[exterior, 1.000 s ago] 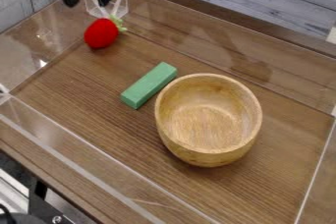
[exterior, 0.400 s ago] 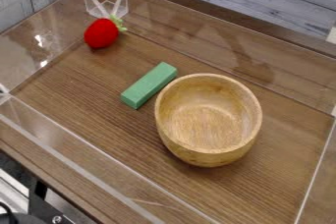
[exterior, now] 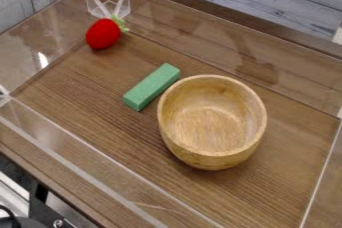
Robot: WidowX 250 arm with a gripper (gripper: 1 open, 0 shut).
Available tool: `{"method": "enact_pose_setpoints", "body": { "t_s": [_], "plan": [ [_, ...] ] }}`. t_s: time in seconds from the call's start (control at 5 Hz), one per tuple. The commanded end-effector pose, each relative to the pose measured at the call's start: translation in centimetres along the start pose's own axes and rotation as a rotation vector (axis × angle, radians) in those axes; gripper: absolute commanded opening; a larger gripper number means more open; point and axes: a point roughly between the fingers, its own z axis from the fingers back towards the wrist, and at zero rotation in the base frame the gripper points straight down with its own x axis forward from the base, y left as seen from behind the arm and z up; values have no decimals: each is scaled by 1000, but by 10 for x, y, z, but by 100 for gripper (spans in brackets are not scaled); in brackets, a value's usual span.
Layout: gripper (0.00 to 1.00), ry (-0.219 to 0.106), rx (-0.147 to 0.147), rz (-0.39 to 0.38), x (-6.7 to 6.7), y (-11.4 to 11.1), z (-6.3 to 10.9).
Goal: Move the red object to the left side of the table
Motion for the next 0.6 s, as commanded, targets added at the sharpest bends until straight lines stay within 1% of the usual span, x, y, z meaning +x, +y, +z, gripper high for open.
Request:
{"method": "enact_pose_setpoints", "body": {
  "t_s": [0.0, 0.4],
  "plan": [
    [0, -70, 17, -4, 8, -4, 17],
    [0, -48, 34, 11, 17, -2, 2]
  ]
}}
